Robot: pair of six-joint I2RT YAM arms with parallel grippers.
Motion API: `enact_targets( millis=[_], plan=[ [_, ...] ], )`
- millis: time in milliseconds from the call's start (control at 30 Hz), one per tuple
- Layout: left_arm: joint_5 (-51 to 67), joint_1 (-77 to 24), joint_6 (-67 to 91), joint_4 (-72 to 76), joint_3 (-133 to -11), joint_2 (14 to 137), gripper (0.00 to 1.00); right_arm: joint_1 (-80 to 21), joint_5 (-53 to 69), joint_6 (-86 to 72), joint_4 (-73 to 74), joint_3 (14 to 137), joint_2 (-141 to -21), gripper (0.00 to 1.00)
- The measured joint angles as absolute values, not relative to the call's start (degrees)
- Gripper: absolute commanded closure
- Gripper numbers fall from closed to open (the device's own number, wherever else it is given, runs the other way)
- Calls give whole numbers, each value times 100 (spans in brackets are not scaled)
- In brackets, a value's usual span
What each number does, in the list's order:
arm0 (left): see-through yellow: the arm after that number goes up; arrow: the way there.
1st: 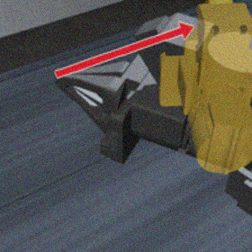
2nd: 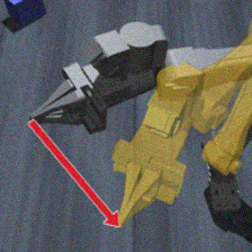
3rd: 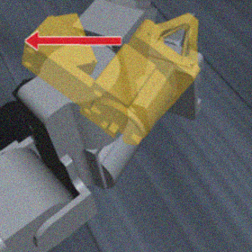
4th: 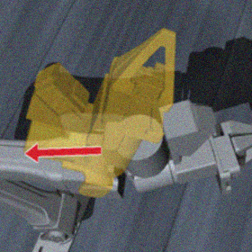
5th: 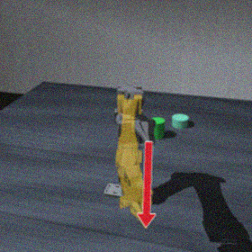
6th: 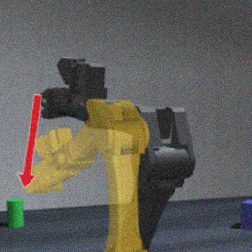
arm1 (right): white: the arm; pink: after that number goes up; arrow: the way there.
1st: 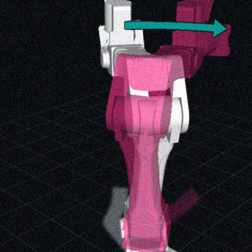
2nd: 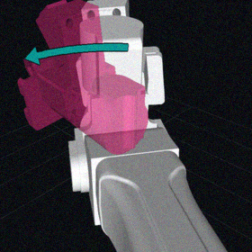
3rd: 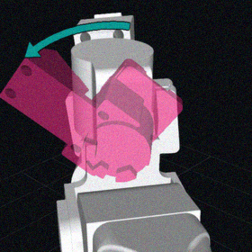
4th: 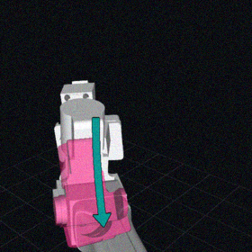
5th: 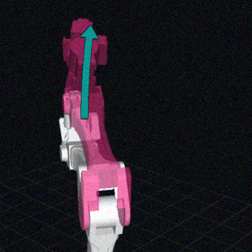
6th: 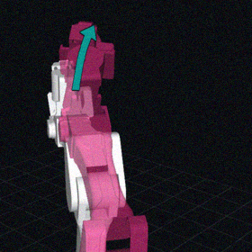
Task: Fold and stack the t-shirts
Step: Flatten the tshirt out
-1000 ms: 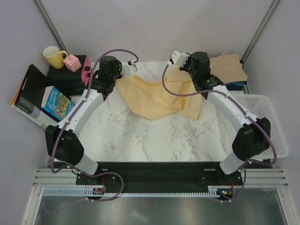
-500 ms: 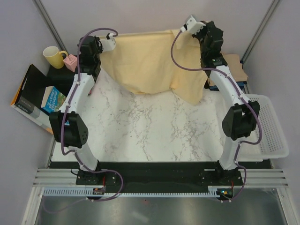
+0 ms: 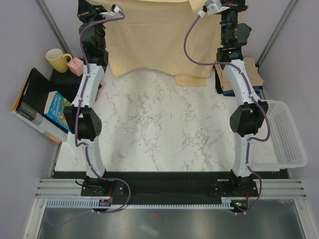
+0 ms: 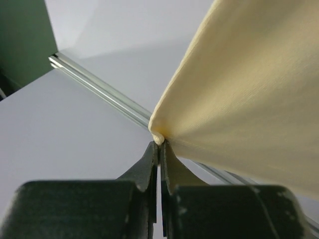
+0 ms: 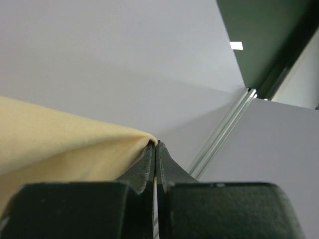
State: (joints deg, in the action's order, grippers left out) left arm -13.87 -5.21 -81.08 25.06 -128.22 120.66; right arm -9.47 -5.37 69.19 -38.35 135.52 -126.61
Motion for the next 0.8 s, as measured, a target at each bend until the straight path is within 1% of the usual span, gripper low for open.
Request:
enact_targets(
  millis=[167,267,300,367,500,633,700,800],
  plan=[
    [-1155,-523,-8103,3063,-12038,11373,98,-947,-449,6724,-3876,13078,-11852,100],
    [-1066,-526,-8053,2995,-11246,10698,98,-926,-329,6493,-3170,12538,-11017,100],
    [-989,-523,-7992,2829,-10847,10370,98,-899,-207,6407,-2624,12274,-10641,100],
    [-781,-515,-7813,1975,-10018,9579,98,-812,150,6335,-1411,11824,-9889,100],
    [-64,-510,-7360,-91,-9164,8267,98,-714,718,6412,740,10960,-8497,100],
    [923,-526,-7286,-2335,-8250,6635,98,-701,1234,6519,2908,10726,-7529,100],
    [1221,-528,-7234,-3166,-8272,6165,98,-698,1417,6541,3618,10702,-7207,100],
    [1496,-526,-7017,-4209,-8772,5756,98,-698,1579,6512,4429,10967,-6884,100]
  ],
)
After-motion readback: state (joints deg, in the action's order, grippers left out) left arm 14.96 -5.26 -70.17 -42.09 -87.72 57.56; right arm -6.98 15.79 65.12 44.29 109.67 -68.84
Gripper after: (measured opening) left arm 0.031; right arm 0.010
